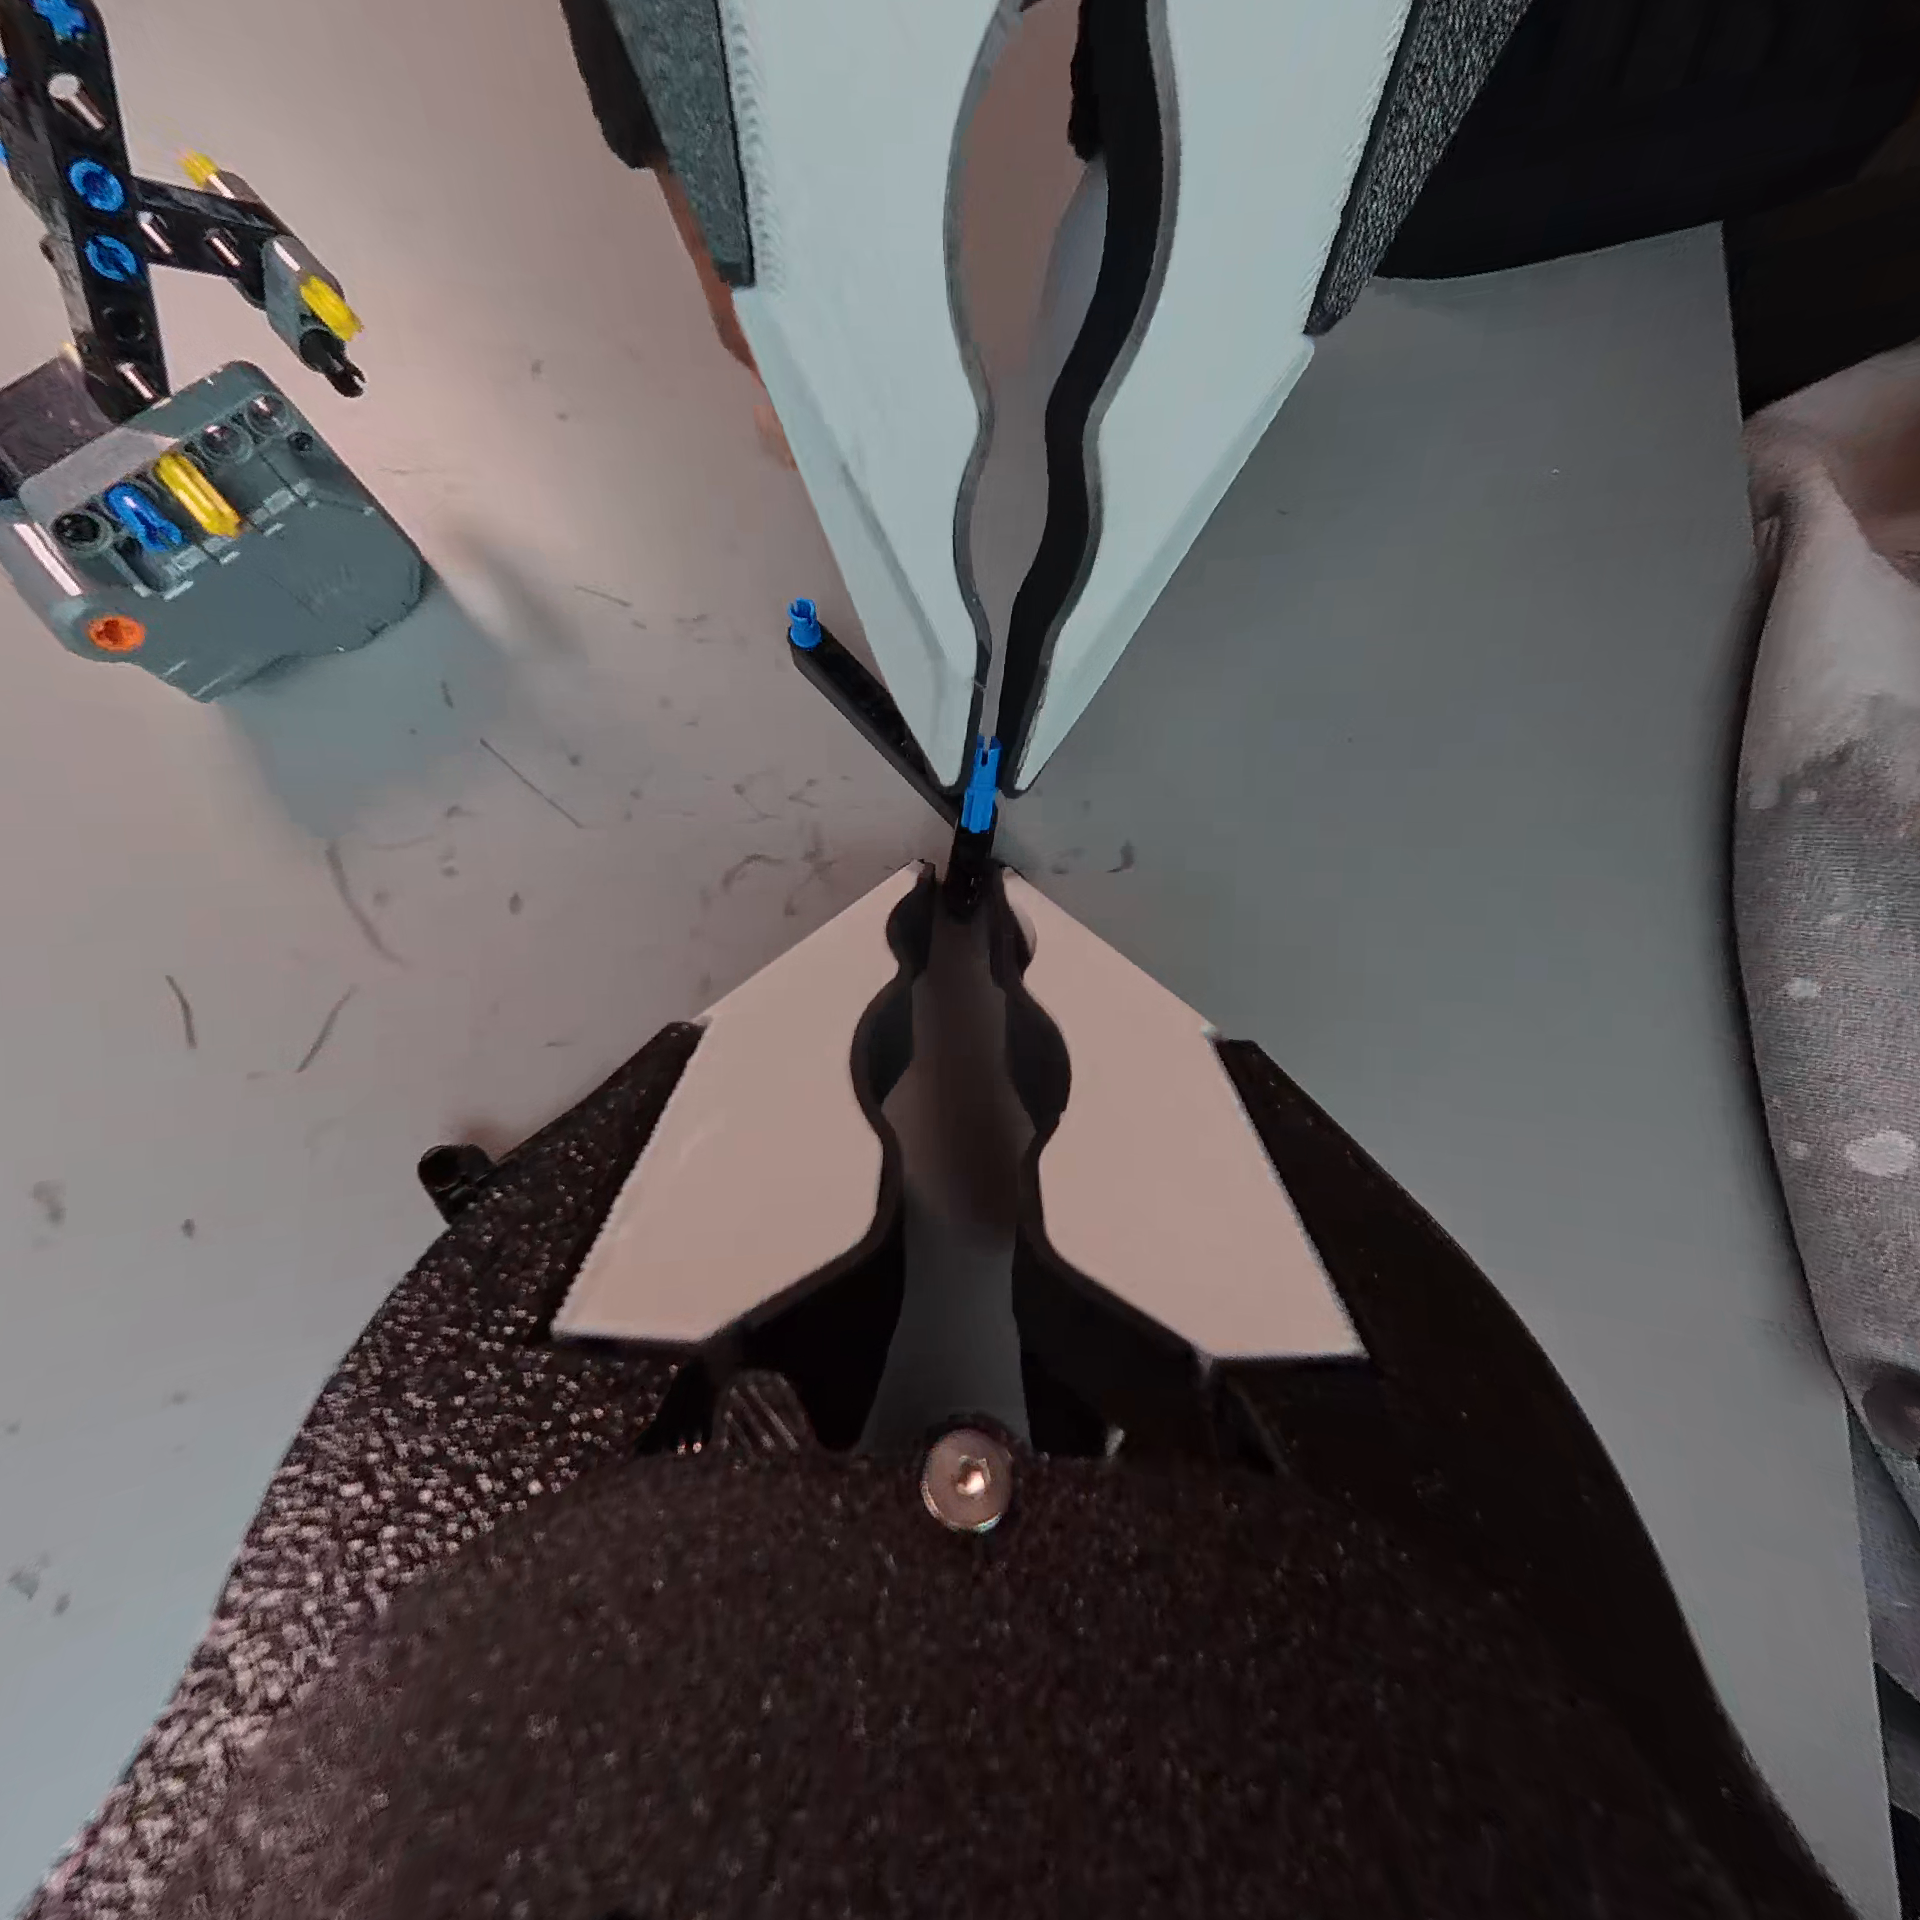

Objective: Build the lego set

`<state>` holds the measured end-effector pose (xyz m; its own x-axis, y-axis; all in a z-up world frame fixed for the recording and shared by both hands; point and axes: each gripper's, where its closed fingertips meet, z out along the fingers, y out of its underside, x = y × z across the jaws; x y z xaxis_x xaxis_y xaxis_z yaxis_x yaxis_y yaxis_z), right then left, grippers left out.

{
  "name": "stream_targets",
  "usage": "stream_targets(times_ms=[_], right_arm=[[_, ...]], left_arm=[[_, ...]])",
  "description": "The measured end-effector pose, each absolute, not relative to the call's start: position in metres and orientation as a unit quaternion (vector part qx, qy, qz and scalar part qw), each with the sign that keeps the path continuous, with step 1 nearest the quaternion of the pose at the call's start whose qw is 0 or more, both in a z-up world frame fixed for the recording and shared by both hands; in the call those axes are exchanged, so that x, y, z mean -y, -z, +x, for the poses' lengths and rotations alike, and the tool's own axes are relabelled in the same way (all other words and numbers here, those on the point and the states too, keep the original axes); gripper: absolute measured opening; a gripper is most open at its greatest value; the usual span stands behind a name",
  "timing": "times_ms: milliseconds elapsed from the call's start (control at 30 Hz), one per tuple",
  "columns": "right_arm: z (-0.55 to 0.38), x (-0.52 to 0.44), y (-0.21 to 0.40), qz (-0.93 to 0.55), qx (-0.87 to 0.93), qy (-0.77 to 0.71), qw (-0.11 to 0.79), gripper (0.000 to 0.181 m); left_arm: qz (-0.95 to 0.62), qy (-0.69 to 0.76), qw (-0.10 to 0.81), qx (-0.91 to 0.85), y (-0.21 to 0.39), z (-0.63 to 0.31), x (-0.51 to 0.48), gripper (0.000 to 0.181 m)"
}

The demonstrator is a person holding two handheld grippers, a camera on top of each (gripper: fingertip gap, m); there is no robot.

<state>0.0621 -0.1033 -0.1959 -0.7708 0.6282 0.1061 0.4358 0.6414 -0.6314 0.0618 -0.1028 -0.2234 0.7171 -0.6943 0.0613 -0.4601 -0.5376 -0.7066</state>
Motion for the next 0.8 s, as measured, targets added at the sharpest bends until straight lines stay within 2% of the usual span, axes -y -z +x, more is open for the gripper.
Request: stream_targets(times_ms=[33,267,400,800], right_arm=[[0.062,0.103,0.197,-0.301,0.894,-0.294,0.154,0.004],[0.066,0.102,0.202,-0.325,0.898,-0.268,0.127,0.004],[0.072,0.099,0.203,-0.341,0.897,-0.254,0.120,0.004],[0.077,0.107,0.205,-0.338,0.910,-0.217,0.102,0.004]], left_arm=[[-0.862,0.163,0.345,-0.334,0.224,0.062,0.102,0.008],[-0.880,0.153,0.355,-0.274,0.224,0.068,0.095,0.008],[-0.887,0.180,0.350,-0.240,0.222,0.075,0.100,0.021],[-0.879,0.228,0.324,-0.264,0.222,0.086,0.116,0.019]])
